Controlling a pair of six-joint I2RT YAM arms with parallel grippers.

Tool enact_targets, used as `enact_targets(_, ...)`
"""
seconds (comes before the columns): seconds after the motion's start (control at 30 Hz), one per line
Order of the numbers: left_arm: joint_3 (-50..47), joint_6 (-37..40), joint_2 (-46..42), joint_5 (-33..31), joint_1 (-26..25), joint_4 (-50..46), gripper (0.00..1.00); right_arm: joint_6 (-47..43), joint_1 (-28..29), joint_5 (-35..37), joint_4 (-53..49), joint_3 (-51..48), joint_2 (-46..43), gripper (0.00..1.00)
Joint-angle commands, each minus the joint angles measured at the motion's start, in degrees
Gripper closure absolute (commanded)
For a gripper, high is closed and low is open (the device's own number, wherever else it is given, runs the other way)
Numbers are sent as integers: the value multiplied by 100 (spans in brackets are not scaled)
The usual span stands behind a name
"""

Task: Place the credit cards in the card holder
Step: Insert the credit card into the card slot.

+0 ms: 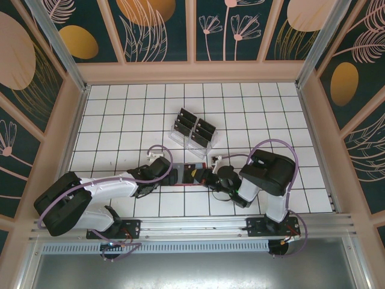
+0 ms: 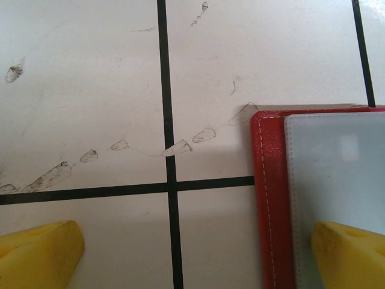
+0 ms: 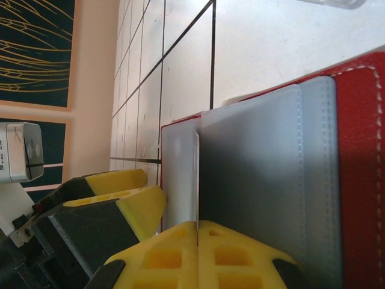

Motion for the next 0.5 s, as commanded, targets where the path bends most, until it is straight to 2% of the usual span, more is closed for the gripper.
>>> enact_targets(0.0, -219, -103, 132, 81, 34, -392, 1, 49, 22, -109, -352, 117, 114, 100)
enact_targets(0.47, -226, -95, 117, 92, 26, -366, 2, 45, 27, -296, -959, 508, 244, 100)
